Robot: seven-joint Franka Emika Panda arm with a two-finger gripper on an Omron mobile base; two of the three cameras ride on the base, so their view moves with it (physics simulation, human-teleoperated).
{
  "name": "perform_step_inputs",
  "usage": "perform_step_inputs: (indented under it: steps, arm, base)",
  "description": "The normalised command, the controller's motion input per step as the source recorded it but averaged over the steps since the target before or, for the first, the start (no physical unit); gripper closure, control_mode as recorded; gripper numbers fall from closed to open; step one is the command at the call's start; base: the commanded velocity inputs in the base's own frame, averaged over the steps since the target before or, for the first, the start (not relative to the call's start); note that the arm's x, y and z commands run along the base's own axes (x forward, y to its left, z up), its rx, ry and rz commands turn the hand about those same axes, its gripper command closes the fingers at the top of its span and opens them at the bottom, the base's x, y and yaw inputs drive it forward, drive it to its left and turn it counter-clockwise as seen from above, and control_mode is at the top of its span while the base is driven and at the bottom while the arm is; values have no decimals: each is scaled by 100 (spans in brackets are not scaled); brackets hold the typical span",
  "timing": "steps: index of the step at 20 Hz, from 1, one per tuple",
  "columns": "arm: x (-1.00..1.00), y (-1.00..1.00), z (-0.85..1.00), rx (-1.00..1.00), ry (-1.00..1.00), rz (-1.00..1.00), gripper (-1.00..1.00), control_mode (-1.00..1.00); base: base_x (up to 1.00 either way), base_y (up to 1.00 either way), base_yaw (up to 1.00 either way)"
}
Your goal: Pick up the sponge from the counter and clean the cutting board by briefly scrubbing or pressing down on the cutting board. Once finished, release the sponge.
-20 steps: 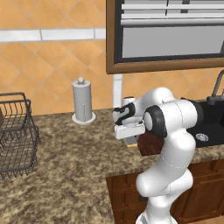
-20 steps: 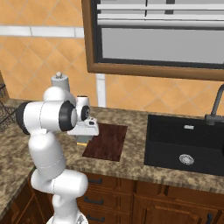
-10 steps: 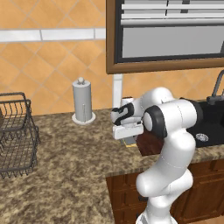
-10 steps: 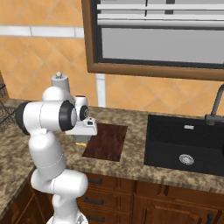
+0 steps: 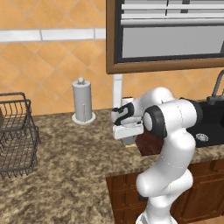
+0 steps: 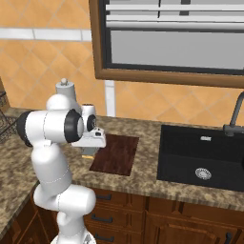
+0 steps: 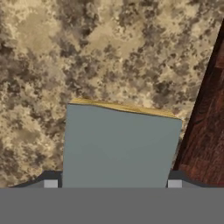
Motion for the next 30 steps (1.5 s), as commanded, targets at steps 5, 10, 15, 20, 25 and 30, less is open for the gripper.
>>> perform_step_inputs:
  steps: [5,10,15,20,25,30]
  arm:
    - [0,0,0,0,0,-3,100,-100]
    - [-27,0,19,0,-7,-4,100,-100]
    - [-49,-9,36,0,-14,-5,100,-100]
    - [-17,-43,5,0,-8,-12,100,-100]
    - [0,-51,15,0,0,-10,100,-100]
    - [0,-45,0,0,0,-9,100,-100]
  base:
    - [0,0,0]
    - [0,0,0]
    - [0,0,0]
    - [0,0,0]
    - [0,0,0]
    - [0,0,0]
